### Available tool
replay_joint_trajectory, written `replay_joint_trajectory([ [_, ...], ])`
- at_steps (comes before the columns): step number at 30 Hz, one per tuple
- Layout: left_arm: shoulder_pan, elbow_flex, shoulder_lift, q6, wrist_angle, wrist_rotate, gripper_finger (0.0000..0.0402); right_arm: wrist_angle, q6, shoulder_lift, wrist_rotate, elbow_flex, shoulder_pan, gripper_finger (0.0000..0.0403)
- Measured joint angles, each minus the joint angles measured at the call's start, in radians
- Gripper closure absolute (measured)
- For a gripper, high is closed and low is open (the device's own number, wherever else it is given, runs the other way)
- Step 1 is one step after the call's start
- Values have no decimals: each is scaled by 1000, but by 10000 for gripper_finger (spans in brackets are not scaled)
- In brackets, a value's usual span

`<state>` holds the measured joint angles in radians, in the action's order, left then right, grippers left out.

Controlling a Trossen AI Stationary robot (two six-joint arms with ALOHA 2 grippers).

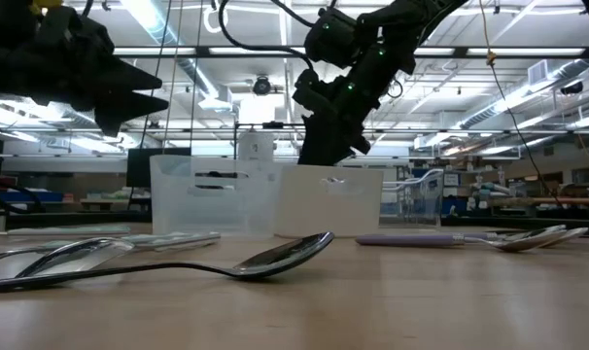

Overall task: Sort silverware by color (type)
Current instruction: Put the purple spoon into the white bin

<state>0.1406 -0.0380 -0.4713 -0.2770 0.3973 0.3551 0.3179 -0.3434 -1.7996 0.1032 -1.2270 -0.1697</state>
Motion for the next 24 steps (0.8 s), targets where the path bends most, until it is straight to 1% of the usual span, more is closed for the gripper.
replay_joint_trajectory([
  [3,0,0,0,47,20,2,182,8,-5,9,0,0,7,219],
  [6,0,0,0,84,18,16,182,16,2,42,0,0,28,214],
  [9,0,0,0,113,15,24,182,55,68,85,-19,0,57,214],
  [12,0,0,0,133,20,60,182,94,120,133,-19,0,85,214],
  [16,0,0,0,131,24,122,182,110,154,160,4,0,133,215],
  [19,0,0,0,80,24,152,182,111,155,144,10,0,182,215],
  [24,0,0,0,26,24,158,182,152,126,115,9,0,257,215],
])
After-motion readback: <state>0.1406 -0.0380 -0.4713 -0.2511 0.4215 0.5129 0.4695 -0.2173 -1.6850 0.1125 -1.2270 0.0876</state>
